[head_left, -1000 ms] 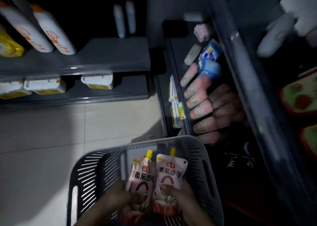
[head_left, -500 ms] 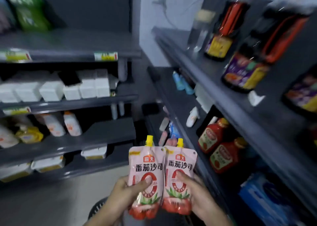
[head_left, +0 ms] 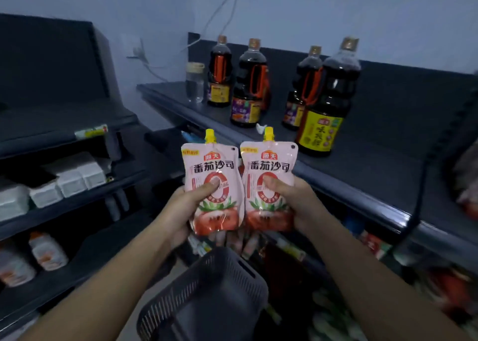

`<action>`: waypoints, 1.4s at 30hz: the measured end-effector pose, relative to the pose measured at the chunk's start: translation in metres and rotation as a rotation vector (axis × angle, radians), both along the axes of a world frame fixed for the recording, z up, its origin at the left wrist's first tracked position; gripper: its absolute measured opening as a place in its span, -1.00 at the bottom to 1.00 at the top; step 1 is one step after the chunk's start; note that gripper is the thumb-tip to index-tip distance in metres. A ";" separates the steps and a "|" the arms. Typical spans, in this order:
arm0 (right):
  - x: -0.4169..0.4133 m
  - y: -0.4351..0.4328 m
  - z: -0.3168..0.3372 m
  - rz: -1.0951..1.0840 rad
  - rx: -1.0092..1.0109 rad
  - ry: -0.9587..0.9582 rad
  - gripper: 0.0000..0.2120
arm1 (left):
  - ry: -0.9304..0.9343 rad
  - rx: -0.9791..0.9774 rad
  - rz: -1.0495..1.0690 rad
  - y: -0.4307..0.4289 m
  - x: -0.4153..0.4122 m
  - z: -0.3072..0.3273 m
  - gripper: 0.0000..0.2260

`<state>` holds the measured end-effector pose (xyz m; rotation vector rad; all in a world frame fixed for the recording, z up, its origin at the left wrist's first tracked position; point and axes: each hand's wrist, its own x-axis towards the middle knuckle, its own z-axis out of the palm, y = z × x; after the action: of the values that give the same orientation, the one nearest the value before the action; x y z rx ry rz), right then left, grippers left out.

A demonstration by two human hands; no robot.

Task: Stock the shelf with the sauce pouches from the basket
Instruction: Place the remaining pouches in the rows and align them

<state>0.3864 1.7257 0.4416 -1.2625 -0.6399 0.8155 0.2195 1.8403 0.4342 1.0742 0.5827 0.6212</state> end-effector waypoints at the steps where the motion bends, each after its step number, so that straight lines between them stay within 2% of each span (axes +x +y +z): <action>1: 0.000 -0.013 0.004 -0.034 0.010 0.004 -0.79 | -0.017 -0.001 -0.033 -0.008 0.004 0.002 -0.79; 3: 0.003 -0.039 0.011 -0.099 0.022 0.012 -0.86 | -0.045 -0.011 -0.104 -0.026 0.013 0.006 -0.76; 7: 0.009 -0.092 0.024 -0.192 0.028 0.002 -0.83 | -0.042 -0.022 -0.201 -0.060 0.036 0.015 -0.69; 10: 0.015 -0.133 0.032 -0.275 0.031 -0.002 -0.81 | -0.040 -0.014 -0.281 -0.090 0.057 0.023 -0.57; 14: 0.027 -0.200 0.040 -0.374 0.035 -0.009 -0.79 | -0.043 0.017 -0.408 -0.142 0.089 0.034 -0.60; 18: 0.036 -0.285 0.045 -0.541 0.025 -0.028 -0.81 | 0.019 0.036 -0.517 -0.215 0.123 0.040 -0.49; 22: 0.039 -0.384 0.048 -0.668 0.058 0.000 -0.85 | 0.039 0.079 -0.674 -0.305 0.150 0.043 -0.56; 26: 0.037 -0.476 0.050 -0.792 0.047 -0.009 -0.83 | 0.009 0.066 -0.829 -0.393 0.164 0.040 -0.54; 31: 0.030 -0.573 0.051 -0.899 0.049 -0.038 -0.84 | 0.015 0.063 -0.985 -0.484 0.181 0.041 -0.72; 34: 0.026 -0.619 0.053 -0.938 0.065 -0.047 -0.86 | 0.011 0.076 -1.037 -0.529 0.191 0.043 -0.67; 39: 0.031 -0.672 0.052 -1.021 0.047 -0.064 -0.87 | 0.023 0.065 -1.103 -0.582 0.213 0.048 -0.83; 42: 0.039 -0.695 0.051 -1.043 0.048 -0.064 -0.84 | 0.009 0.096 -1.142 -0.605 0.231 0.051 -0.76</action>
<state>0.4256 1.0304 0.4923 -1.3523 0.0083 -0.1063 0.4503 1.2354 0.4854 1.2925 -0.1111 -0.3613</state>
